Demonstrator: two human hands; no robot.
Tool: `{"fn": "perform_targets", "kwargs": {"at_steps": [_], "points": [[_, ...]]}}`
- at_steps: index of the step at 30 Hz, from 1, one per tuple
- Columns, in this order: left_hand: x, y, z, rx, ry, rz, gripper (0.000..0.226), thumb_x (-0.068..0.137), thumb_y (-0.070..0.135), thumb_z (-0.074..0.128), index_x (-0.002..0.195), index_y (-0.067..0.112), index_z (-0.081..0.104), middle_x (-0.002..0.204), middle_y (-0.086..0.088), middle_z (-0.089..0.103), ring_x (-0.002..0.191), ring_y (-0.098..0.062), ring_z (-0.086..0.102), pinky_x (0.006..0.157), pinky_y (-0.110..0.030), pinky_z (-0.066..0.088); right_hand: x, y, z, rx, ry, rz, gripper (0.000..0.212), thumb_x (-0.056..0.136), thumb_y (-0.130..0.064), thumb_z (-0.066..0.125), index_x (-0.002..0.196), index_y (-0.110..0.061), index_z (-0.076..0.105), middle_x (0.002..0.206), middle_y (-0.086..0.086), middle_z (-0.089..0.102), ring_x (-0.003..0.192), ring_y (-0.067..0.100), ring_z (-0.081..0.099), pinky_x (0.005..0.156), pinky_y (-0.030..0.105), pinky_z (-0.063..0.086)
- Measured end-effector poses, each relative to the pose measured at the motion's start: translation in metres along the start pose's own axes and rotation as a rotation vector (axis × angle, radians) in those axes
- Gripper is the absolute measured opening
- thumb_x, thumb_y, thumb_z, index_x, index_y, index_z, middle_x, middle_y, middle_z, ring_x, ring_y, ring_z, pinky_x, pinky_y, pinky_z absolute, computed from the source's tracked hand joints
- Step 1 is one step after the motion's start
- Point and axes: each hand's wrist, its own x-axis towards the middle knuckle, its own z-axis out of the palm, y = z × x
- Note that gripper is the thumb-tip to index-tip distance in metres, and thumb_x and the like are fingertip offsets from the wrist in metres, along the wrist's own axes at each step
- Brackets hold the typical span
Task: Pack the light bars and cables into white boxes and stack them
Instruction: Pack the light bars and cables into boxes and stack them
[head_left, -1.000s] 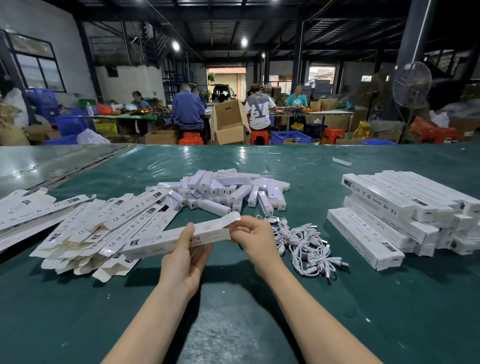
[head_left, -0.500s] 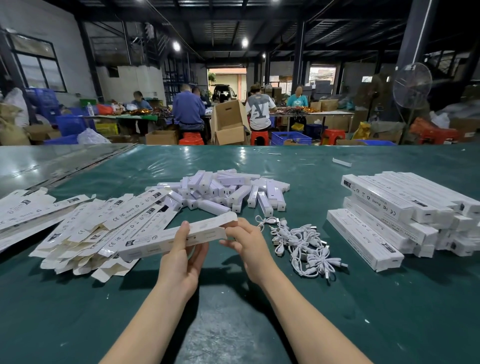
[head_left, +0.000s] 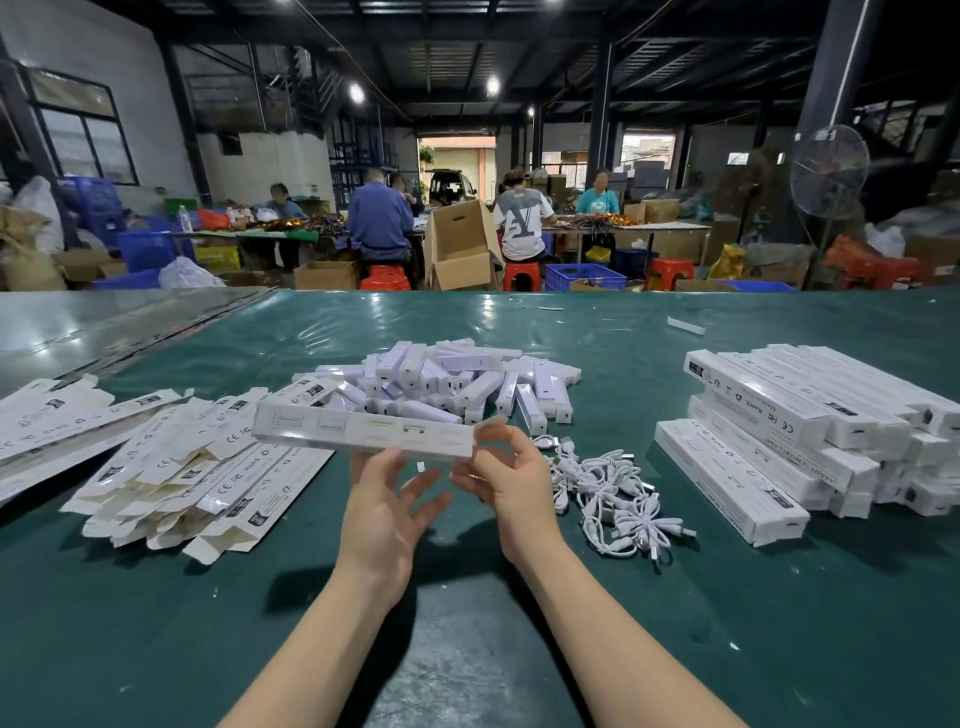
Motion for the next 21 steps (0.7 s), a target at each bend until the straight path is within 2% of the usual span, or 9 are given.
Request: {"fn": "perform_targets", "kwargs": {"at_steps": [2, 4, 7, 10, 12, 14, 17, 21], "points": [[-0.002, -0.004, 0.001, 0.113, 0.026, 0.092, 0.014, 0.095, 0.015, 0.043, 0.097, 0.026, 0.050, 0.076, 0.007, 0.061, 0.063, -0.011, 0.059, 0.049, -0.022, 0.052, -0.001, 0.001, 0.000, 0.013, 0.034, -0.003, 0.030, 0.081, 0.017, 0.049, 0.082, -0.012, 0.054, 0.061, 0.002, 0.064, 0.048, 0.010, 0.059, 0.053, 0.019, 0.053], [-0.003, -0.006, -0.001, 0.167, 0.075, 0.151, 0.015, 0.094, 0.012, 0.047, 0.099, 0.025, 0.052, 0.082, 0.004, 0.060, 0.064, -0.012, 0.057, 0.049, -0.021, 0.051, 0.000, 0.002, 0.001, -0.008, 0.065, -0.008, 0.032, 0.079, 0.019, 0.048, 0.078, -0.013, 0.054, 0.063, 0.005, 0.063, 0.047, 0.011, 0.055, 0.050, 0.018, 0.050], [-0.001, -0.006, -0.006, 0.225, 0.144, 0.237, 0.017, 0.091, 0.008, 0.053, 0.090, 0.025, 0.055, 0.077, 0.007, 0.063, 0.069, -0.013, 0.056, 0.048, -0.017, 0.051, -0.001, 0.004, 0.003, -0.041, 0.096, -0.002, 0.033, 0.078, 0.020, 0.048, 0.076, -0.012, 0.058, 0.068, 0.006, 0.062, 0.052, 0.009, 0.052, 0.049, 0.016, 0.047], [0.001, -0.005, -0.009, 0.276, 0.171, 0.282, 0.017, 0.087, 0.005, 0.061, 0.084, 0.022, 0.058, 0.061, 0.015, 0.066, 0.068, -0.013, 0.057, 0.048, -0.015, 0.050, -0.002, 0.002, 0.004, 0.023, 0.081, 0.057, 0.033, 0.080, 0.016, 0.045, 0.093, -0.011, 0.058, 0.062, 0.006, 0.058, 0.045, 0.007, 0.049, 0.049, 0.018, 0.048], [0.002, -0.003, -0.010, 0.299, 0.165, 0.300, 0.017, 0.084, 0.003, 0.063, 0.081, 0.021, 0.062, 0.060, 0.016, 0.067, 0.065, -0.009, 0.061, 0.049, -0.016, 0.051, -0.001, -0.001, 0.003, 0.080, 0.042, 0.094, 0.034, 0.083, 0.013, 0.044, 0.100, -0.013, 0.057, 0.054, 0.003, 0.057, 0.043, 0.008, 0.051, 0.050, 0.020, 0.049], [0.001, -0.001, -0.010, 0.294, 0.128, 0.310, 0.020, 0.083, 0.001, 0.063, 0.082, 0.021, 0.063, 0.065, 0.015, 0.069, 0.064, -0.001, 0.065, 0.052, -0.016, 0.053, -0.001, -0.001, 0.003, 0.048, -0.025, 0.091, 0.028, 0.086, 0.009, 0.046, 0.098, -0.014, 0.058, 0.051, -0.001, 0.056, 0.043, 0.006, 0.051, 0.050, 0.020, 0.050], [0.003, 0.001, -0.012, 0.280, 0.115, 0.309, 0.021, 0.083, 0.000, 0.063, 0.081, 0.020, 0.062, 0.065, 0.011, 0.070, 0.062, -0.001, 0.066, 0.056, -0.019, 0.055, -0.004, -0.001, 0.004, 0.000, -0.102, 0.103, 0.016, 0.088, 0.004, 0.053, 0.086, -0.011, 0.059, 0.050, -0.003, 0.056, 0.042, 0.004, 0.050, 0.052, 0.020, 0.052], [0.007, 0.005, -0.017, 0.294, 0.147, 0.295, 0.016, 0.082, 0.002, 0.065, 0.074, 0.015, 0.060, 0.056, 0.007, 0.066, 0.052, -0.005, 0.063, 0.049, -0.018, 0.052, -0.004, 0.001, 0.005, 0.039, -0.153, 0.143, 0.018, 0.087, 0.003, 0.055, 0.077, -0.011, 0.052, 0.049, -0.003, 0.059, 0.042, 0.005, 0.051, 0.057, 0.021, 0.053]]}}
